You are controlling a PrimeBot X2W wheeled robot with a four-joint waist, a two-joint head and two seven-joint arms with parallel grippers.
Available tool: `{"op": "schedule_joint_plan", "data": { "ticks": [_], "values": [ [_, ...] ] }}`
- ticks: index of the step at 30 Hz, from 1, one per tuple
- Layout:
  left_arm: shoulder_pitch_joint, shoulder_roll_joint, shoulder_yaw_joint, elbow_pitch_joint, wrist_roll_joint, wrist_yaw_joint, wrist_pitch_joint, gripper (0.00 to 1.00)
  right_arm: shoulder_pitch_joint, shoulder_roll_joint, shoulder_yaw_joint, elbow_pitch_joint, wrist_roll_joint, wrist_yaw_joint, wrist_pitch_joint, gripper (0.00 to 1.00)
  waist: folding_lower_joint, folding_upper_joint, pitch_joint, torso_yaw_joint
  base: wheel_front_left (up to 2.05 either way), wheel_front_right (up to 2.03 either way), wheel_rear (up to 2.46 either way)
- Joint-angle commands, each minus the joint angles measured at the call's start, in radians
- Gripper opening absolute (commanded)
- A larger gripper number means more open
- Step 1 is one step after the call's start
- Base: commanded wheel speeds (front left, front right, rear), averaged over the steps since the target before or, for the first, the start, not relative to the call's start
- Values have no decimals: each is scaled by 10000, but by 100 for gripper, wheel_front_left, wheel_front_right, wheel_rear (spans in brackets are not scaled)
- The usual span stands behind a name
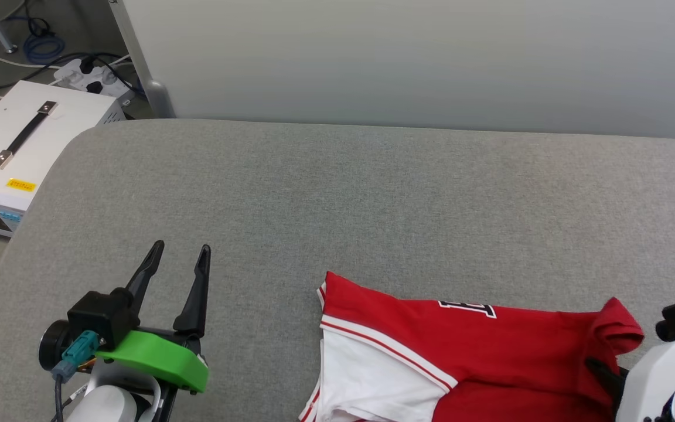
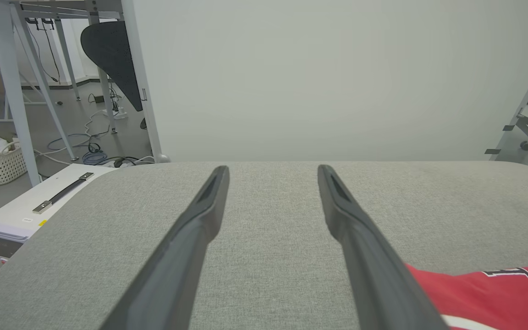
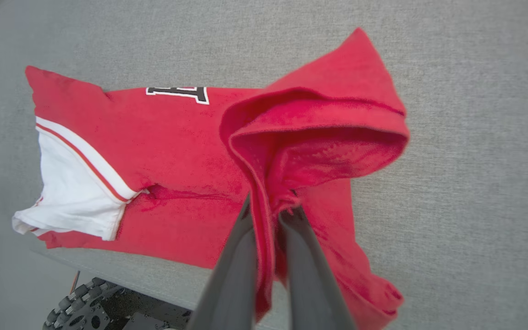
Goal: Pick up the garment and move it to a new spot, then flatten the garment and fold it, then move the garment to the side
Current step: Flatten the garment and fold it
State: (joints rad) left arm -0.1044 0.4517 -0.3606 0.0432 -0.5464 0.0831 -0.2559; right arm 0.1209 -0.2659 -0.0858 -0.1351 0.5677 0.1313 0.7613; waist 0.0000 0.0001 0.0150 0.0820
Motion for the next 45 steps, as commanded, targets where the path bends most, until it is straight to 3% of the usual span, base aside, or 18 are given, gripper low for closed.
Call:
{"op": "schedule_joint_plan", "data": {
  "ticks": [1, 7, 14, 23, 36, 37, 38, 45],
  "values": [
    [163, -65, 31, -7, -4, -28, -59, 100, 74, 154, 146, -208, 141, -6, 135, 0, 0, -1, -52, 71, 0, 0, 0],
    [226, -76, 144, -22, -6, -59, -59, 100, -249, 1125, 999, -719, 531, -6, 418, 0, 0, -1, -84, 254, 0, 0, 0],
    [225, -133, 182, -46, 26, -71, -59, 100, -949, 2038, 2206, -453, 813, -6, 279, 0, 0, -1, -65, 513, 0, 0, 0],
    [180, -125, 200, 34, -10, -93, -58, 100, -1720, 2152, 3732, 987, 1381, -6, -891, 0, 0, -1, -33, 854, 0, 0, 0],
    [52, -180, 140, 114, -42, -119, -56, 100, -2764, 2155, 4979, 3321, 1996, -6, -2516, 0, 0, -1, 214, 1144, 0, 0, 0],
    [47, -185, 145, 135, -47, -127, -56, 100, -2846, 2155, 5107, 3451, 2079, -6, -2646, 78, 0, -1, 221, 1152, 0, 0, 0],
    [44, -188, 149, 156, -49, -134, -56, 100, -2897, 2155, 5209, 3537, 2219, -6, -2743, 100, 0, -1, 221, 1155, 0, 0, 0],
    [38, -214, 171, 357, -82, -178, -57, 100, -3187, 2156, 6089, 3544, 3064, -6, -3004, 100, 0, -1, 89, 1024, 0, 0, 0]
  ]
}}
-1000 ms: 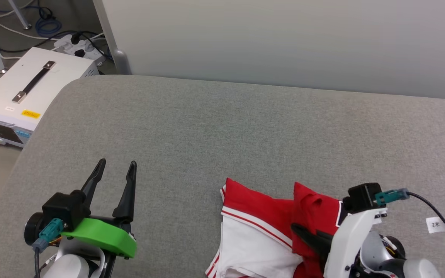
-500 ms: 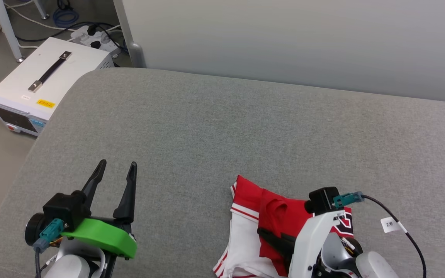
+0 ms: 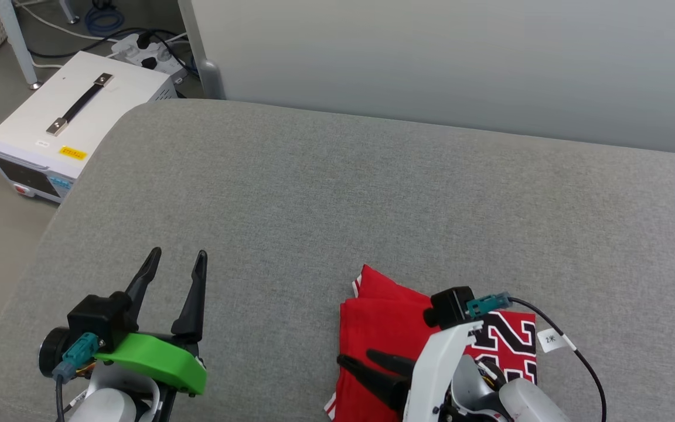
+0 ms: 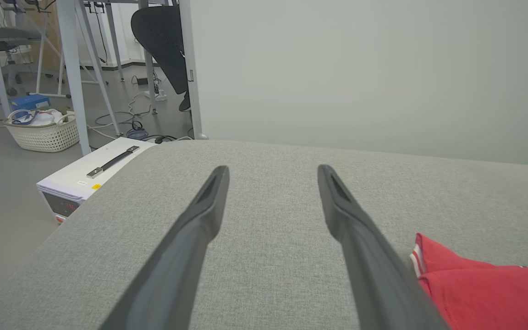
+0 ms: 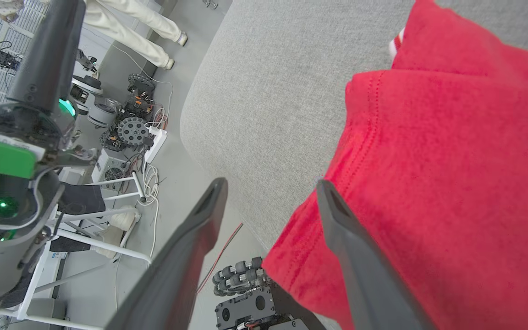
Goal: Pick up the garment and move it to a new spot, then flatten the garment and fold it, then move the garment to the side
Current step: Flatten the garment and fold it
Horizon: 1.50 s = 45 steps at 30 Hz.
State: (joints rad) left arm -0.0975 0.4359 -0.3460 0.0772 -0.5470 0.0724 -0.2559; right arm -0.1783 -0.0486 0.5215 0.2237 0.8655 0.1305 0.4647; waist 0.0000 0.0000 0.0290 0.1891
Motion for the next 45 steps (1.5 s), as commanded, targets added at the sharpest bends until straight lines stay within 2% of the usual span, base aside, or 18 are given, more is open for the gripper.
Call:
{"op": "schedule_joint_plan", "data": {
  "ticks": [1, 6, 10, 14, 17, 21, 25, 28, 33, 41, 45],
  "values": [
    [-33, -55, 27, 35, -78, -81, -57, 100, -227, -17, 40, -94, 158, 2, -43, 100, 0, 0, -82, -74, 0, 0, 0],
    [-23, -92, 59, 41, -144, -188, -58, 100, -523, -17, -391, -423, -44, 2, -163, 100, 0, 0, -243, -265, 0, 0, 0],
    [7, -152, 116, -63, -145, -296, -58, 100, -906, -114, -1158, -826, -1565, 2, -234, 100, 0, 0, -298, -464, 0, 0, 0],
    [7, -255, 176, -119, -88, -385, -58, 100, -1166, -903, -1756, -1456, -3038, 2, -575, 100, 0, 0, -322, -660, 0, 0, 0],
    [-13, -371, 225, -151, -35, -469, -58, 100, -1287, -1850, -2075, -1842, -4100, 2, -1140, 100, 0, 0, -302, -790, 0, 0, 0],
    [-23, -561, 273, -175, 88, -552, -58, 100, -1105, -2756, -2766, -2170, -4953, 2, -2019, 100, 0, 0, -257, -922, 0, 0, 0],
    [24, -785, 368, -200, 204, -660, -58, 100, -487, -3214, -3559, -2446, -5434, 2, -2862, 100, 0, 0, -204, -1020, 0, 0, 0],
    [100, -941, 497, -220, 331, -708, -58, 100, 107, -3158, -4226, -2713, -5626, 2, -3440, 100, 0, 0, -140, -1096, 0, 0, 0],
    [254, -1263, 812, -374, 677, -852, -58, 100, 1265, -2414, -5172, -3327, -5919, 2, -4320, 100, 0, 0, -17, -1211, 0, 0, 0],
    [618, -1878, 1336, -502, 1448, -1265, -59, 100, 2525, -1128, -5648, -3606, -6446, 2, -5388, 100, 0, 0, -26, -1337, 0, 0, 0],
    [781, -2163, 1525, -403, 1801, -1505, -59, 100, 2718, -820, -5647, -3464, -6563, 2, -5573, 100, 0, 0, -88, -1375, 0, 0, 0]
  ]
}}
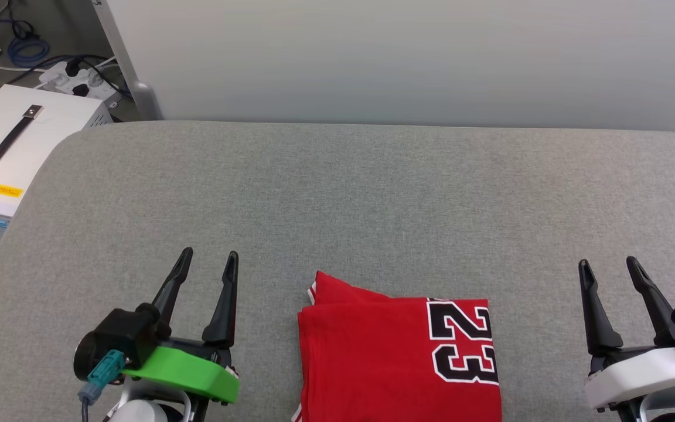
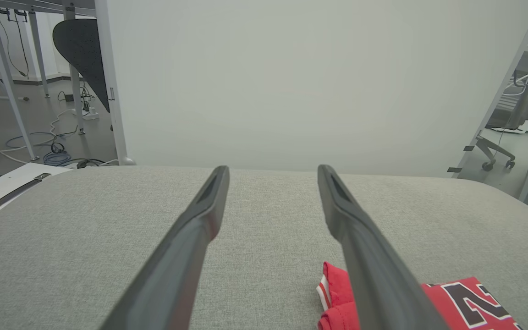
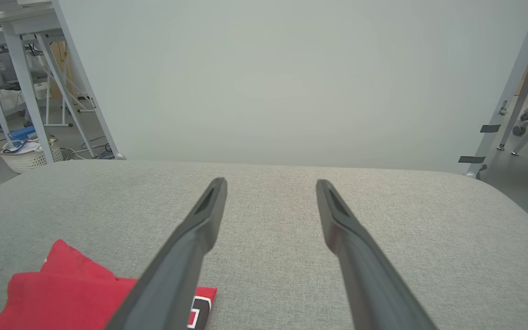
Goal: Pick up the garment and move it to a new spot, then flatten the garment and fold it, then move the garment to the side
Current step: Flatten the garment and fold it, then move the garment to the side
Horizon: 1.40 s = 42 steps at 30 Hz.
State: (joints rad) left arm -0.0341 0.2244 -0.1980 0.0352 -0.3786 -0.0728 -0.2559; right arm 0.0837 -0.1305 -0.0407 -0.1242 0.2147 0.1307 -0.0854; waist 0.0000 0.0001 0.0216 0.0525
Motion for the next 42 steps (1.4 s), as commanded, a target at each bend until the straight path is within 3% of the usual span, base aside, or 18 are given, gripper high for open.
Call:
{"op": "schedule_joint_plan", "data": {
  "ticks": [1, 9, 13, 18, 19, 20, 21, 29, 32, 42],
  "values": [
    [178, -113, 84, 48, 228, -106, -59, 100, 108, 39, -33, 54, -61, 0, -101, 100, 0, -1, -18, -16, 0, 0, 0],
    [220, -480, 451, 135, 593, -386, -59, 100, -4, 106, -89, 303, -8, 0, -120, 100, 0, -1, 39, -23, 0, 0, 0],
    [149, -565, 562, 121, 698, -470, -59, 100, -12, 17, 114, 396, 133, 0, 384, 100, 0, -1, 134, 7, 0, 0, 0],
    [80, -617, 604, 182, 774, -531, -59, 100, -165, -250, 478, 295, 657, 0, 2084, 100, 0, -1, 334, 63, 0, 0, 0],
    [61, -627, 614, 191, 782, -540, -59, 100, -213, -351, 575, 232, 750, 0, 2636, 100, 0, -1, 396, 77, 0, 0, 0],
    [-1, -648, 634, 223, 808, -555, -59, 100, -275, -551, 888, 58, 1112, 0, 4398, 100, 0, -1, 555, 125, 0, 0, 0],
    [-25, -647, 634, 237, 830, -560, -59, 100, -303, -539, 937, -12, 1366, 0, 5092, 100, 0, -1, 621, 144, 0, 0, 0],
    [-395, -630, 358, 396, 1023, -575, -59, 100, -688, -294, 1088, -255, 2037, 0, 9026, 100, 0, -1, 1152, 465, 0, 0, 0],
    [-572, -602, 225, 437, 949, -577, -59, 100, -1014, 30, 1125, 77, 1696, 0, 9994, 100, 0, -1, 1415, 720, 0, 0, 0],
    [-829, -615, 129, 530, 855, -578, -59, 100, -1349, 489, 1211, 1423, 1361, 0, 10159, 100, 0, -1, 1809, 1184, 0, 0, 0]
  ]
}}
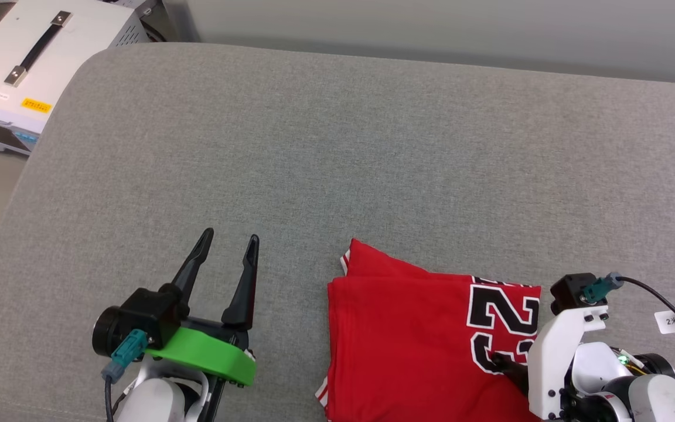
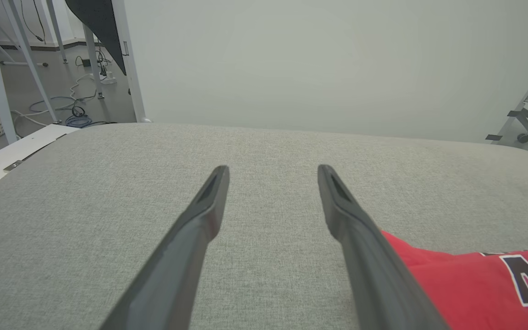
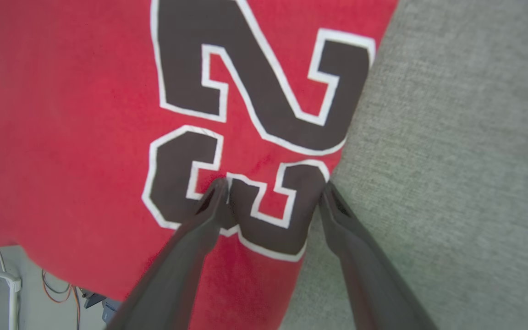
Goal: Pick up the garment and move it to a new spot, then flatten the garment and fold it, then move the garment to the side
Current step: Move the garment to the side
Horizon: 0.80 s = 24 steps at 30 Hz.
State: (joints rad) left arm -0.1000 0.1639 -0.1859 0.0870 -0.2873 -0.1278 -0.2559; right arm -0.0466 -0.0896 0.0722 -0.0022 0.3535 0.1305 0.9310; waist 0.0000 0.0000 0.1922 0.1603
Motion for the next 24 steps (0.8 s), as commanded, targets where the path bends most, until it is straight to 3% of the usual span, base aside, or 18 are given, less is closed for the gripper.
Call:
{"op": "schedule_joint_plan", "data": {
  "ticks": [1, 3, 4, 13, 24],
  "values": [
    [-184, -9, -4, 20, -62, -28, -59, 100, -41, 99, 135, 321, -38, 2, -35, 100, 0, 0, 122, 127, 0, 0, 0],
    [-207, -14, -21, 37, -69, -28, -59, 100, -19, 115, 311, 569, -92, 2, -86, 100, 0, 0, 151, 166, 0, 0, 0],
    [-219, -17, -27, 65, -71, -28, -59, 100, 3, 47, 638, 807, -42, 2, -210, 0, 0, 0, 149, 181, 0, 0, 0],
    [-33, 77, -169, 181, -112, -28, -59, 100, -375, -1100, 1307, 421, -221, 2, -1249, 0, 0, 0, -327, -428, 0, 0, 0],
    [230, 113, -794, 192, -168, -28, -59, 100, -1192, -4431, 2826, -848, -206, 2, -1480, 0, 0, 0, -649, -2197, 0, 0, 0]
  ]
}}
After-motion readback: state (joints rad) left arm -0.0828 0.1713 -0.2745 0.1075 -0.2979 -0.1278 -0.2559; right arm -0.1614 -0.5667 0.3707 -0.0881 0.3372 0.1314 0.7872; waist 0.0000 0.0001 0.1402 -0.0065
